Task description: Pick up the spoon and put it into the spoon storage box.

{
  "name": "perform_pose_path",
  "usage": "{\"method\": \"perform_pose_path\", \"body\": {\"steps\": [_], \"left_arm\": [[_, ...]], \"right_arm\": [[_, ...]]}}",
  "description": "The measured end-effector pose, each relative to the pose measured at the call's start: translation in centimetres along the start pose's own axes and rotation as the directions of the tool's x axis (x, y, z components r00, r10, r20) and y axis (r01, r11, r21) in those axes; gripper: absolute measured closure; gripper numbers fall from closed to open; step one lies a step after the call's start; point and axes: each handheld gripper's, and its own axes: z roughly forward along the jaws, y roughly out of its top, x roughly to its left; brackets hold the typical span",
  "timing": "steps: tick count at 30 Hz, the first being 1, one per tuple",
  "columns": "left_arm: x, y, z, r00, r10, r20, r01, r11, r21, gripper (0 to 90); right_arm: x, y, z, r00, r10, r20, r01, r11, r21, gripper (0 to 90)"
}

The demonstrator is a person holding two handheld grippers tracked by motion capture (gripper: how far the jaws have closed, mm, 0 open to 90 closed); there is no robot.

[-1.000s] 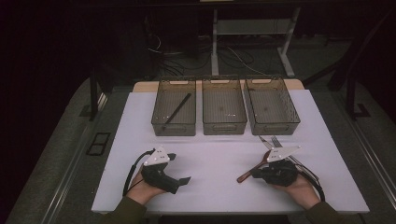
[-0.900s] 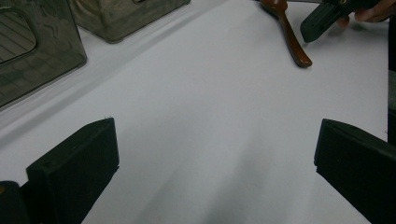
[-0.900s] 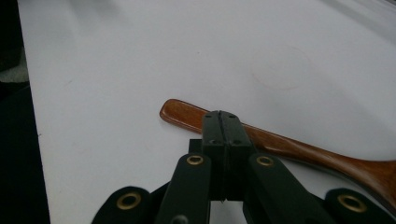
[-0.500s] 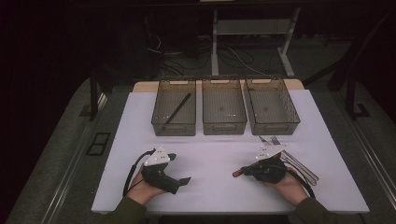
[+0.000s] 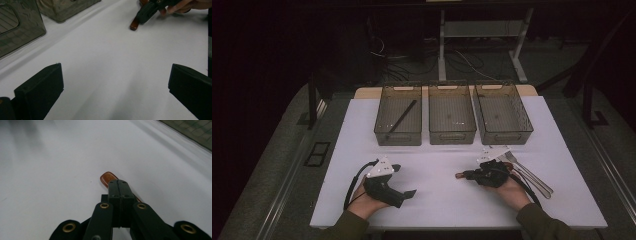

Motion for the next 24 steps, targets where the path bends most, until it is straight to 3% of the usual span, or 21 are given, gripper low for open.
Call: {"method": "perform_pose_path", "body": {"steps": [4, 8, 12, 16, 24], "left_arm": [[0.0, 0.0, 0.0, 1.0, 0.006, 0.0, -0.006, 1.0, -0.001, 0.0], [0.1, 0.0, 0.0, 1.0, 0.007, 0.003, -0.007, 1.0, 0.003, 0.0], [0.0, 0.0, 0.0, 1.0, 0.008, 0.003, -0.008, 1.0, 0.001, 0.0], [0.0, 0.0, 0.0, 0.9999, 0.009, 0.006, -0.009, 0.9999, 0.006, 0.0], [0.1, 0.0, 0.0, 0.9999, 0.01, 0.008, -0.01, 0.9999, 0.007, 0.0]], "right_arm": [[-0.2, 0.3, 0.3, 1.0, 0.006, 0.002, -0.006, 1.0, -0.004, 90.0], [-0.2, 0.4, -0.5, 0.9997, 0.017, -0.015, -0.018, 0.999, -0.038, 89.5], [-0.5, 0.5, -2.4, 0.9989, 0.041, -0.023, -0.043, 0.995, -0.088, 77.3], [-1.6, 0.1, -4.5, 0.9976, 0.069, -0.003, -0.069, 0.99, -0.127, 66.7], [-4.3, -1.6, -8.2, 0.9878, 0.134, 0.08, -0.122, 0.983, -0.14, 51.5]]}}
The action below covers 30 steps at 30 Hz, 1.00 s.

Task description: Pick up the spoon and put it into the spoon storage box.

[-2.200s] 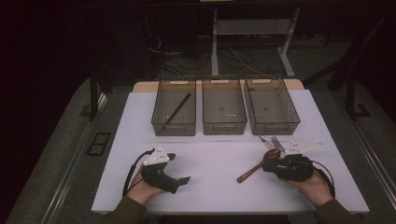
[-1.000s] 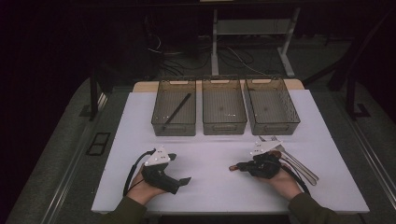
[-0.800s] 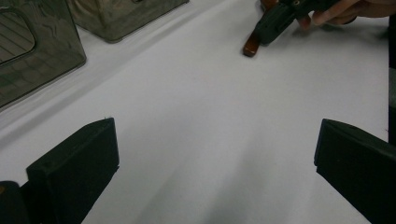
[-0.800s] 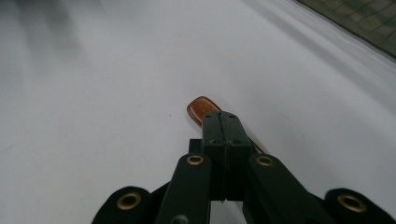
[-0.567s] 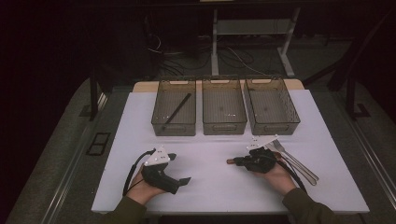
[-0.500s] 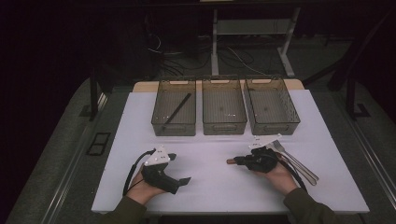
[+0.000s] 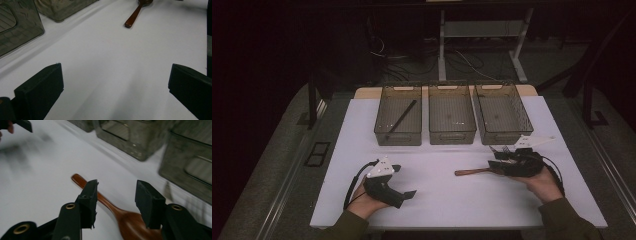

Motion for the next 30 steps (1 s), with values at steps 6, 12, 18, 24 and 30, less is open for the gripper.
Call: {"method": "perform_pose_path", "body": {"steps": [6, 12, 18, 24, 30], "left_arm": [[0.0, 0.0, 0.1, 1.0, -0.002, 0.004, 0.002, 1.0, 0.002, 0.0], [-0.1, 0.0, 0.1, 1.0, 0.0, 0.003, 0.0, 1.0, 0.005, 0.0], [-0.1, 0.0, 0.1, 1.0, 0.001, 0.006, -0.001, 1.0, 0.007, 0.0], [-0.1, 0.0, 0.2, 1.0, 0.003, 0.009, -0.003, 1.0, 0.009, 0.0], [-0.2, 0.0, 0.2, 0.9999, -0.001, 0.012, 0.0, 0.9999, 0.012, 0.0]], "right_arm": [[-2.3, -1.6, -1.4, 0.9975, 0.029, 0.064, -0.031, 0.999, 0.028, 48.9], [-3.3, -2.2, -0.9, 0.9951, 0.049, 0.086, -0.055, 0.996, 0.066, 48.8], [-3.1, -2.4, -0.1, 0.9953, 0.029, 0.092, -0.039, 0.994, 0.106, 48.9], [-2.9, -2.5, 0.3, 0.9961, -0.001, 0.088, -0.011, 0.991, 0.131, 50.4], [-2.8, -2.7, 0.6, 0.9959, -0.028, 0.086, 0.014, 0.987, 0.157, 50.8]]}}
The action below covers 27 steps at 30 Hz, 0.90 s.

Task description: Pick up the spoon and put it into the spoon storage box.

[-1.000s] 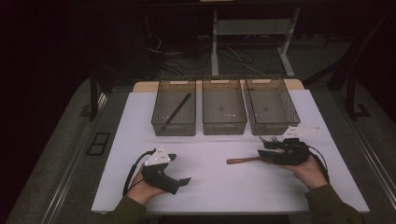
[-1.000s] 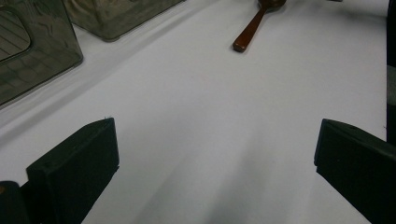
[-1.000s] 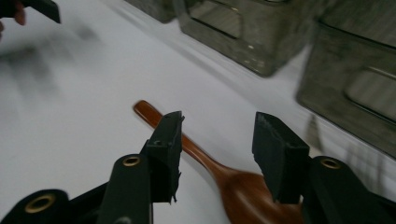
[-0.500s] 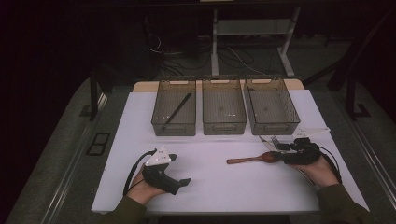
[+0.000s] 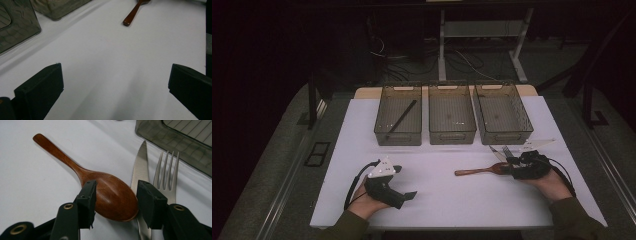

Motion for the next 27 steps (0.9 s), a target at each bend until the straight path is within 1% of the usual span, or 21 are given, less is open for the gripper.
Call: {"method": "perform_pose_path", "body": {"steps": [2, 6, 9, 11, 15, 18, 19, 25, 27], "left_arm": [[0.0, 0.0, 0.1, 1.0, 0.0, -0.001, 0.0, 1.0, 0.002, 0.0], [0.0, 0.0, 0.0, 1.0, 0.004, -0.001, -0.004, 1.0, 0.004, 0.0], [0.0, 0.0, 0.1, 1.0, 0.003, -0.001, -0.003, 1.0, 0.005, 0.0], [0.0, 0.0, 0.1, 1.0, 0.001, 0.0, -0.001, 1.0, 0.003, 0.0], [0.0, 0.0, 0.1, 1.0, 0.005, 0.002, -0.005, 1.0, 0.007, 0.0], [0.0, 0.0, 0.1, 1.0, 0.005, 0.001, -0.005, 1.0, 0.008, 0.0], [0.0, 0.0, 0.1, 1.0, 0.005, 0.002, -0.005, 0.9999, 0.009, 0.0], [0.0, -0.1, 0.2, 1.0, 0.003, 0.004, -0.003, 1.0, 0.009, 0.0], [0.0, -0.1, 0.1, 1.0, 0.004, 0.004, -0.004, 0.9999, 0.012, 0.0]], "right_arm": [[0.1, 0.0, 0.0, 1.0, -0.004, -0.003, 0.004, 1.0, 0.001, 51.3], [0.3, -0.2, -0.1, 0.9994, -0.033, -0.005, 0.033, 0.999, 0.014, 53.6], [0.5, -0.3, 0.0, 0.9985, -0.052, -0.018, 0.052, 0.998, 0.021, 54.1], [0.6, -0.3, 0.0, 0.9977, -0.064, -0.021, 0.065, 0.998, 0.025, 54.0], [0.7, -0.3, 0.2, 0.997, -0.071, -0.03, 0.072, 0.997, 0.033, 51.7], [1.0, -0.3, 0.4, 0.9944, -0.085, -0.062, 0.088, 0.995, 0.05, 52.3], [1.1, -0.3, 0.4, 0.9934, -0.098, -0.06, 0.101, 0.994, 0.049, 53.8], [1.3, -0.4, 0.4, 0.9896, -0.114, -0.087, 0.119, 0.992, 0.049, 65.1], [1.3, -0.4, 0.3, 0.9898, -0.106, -0.096, 0.111, 0.992, 0.056, 68.0]]}}
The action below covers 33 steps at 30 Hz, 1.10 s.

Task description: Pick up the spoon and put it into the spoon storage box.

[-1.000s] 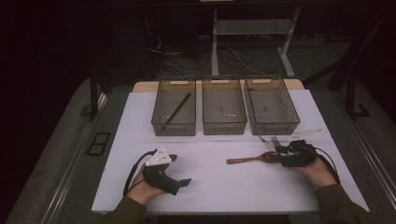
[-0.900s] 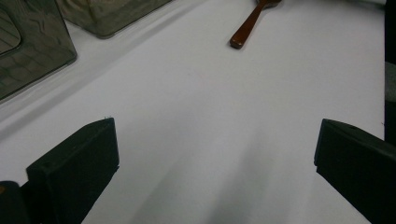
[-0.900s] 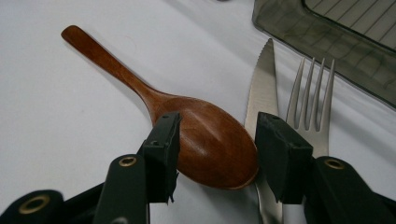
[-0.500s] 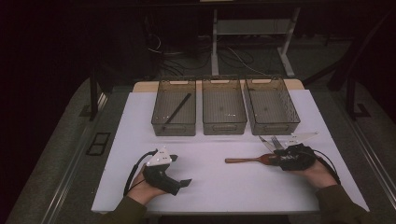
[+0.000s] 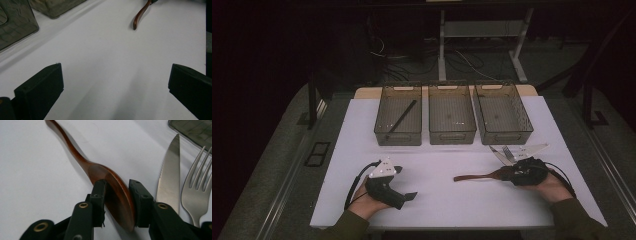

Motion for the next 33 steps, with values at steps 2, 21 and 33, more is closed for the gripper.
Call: {"method": "perform_pose_path", "body": {"steps": [2, 21, 33], "left_arm": [[0.0, 0.0, 0.0, 1.0, -0.001, -0.001, 0.001, 1.0, 0.0, 0.0], [0.3, -0.2, -0.1, 0.9996, 0.019, 0.02, -0.018, 0.9994, -0.028, 0.0], [0.2, -0.1, -0.1, 0.9995, 0.024, 0.022, -0.024, 0.9993, -0.029, 0.0]], "right_arm": [[-0.1, -0.1, -0.1, 0.9999, 0.004, -0.009, -0.004, 1.0, 0.0, 71.5], [-0.6, 0.1, -1.1, 0.9979, 0.058, -0.029, -0.06, 0.996, -0.063, 81.2], [-0.1, 1.0, -2.9, 0.9935, 0.112, -0.016, -0.114, 0.98, -0.166, 81.3]]}}
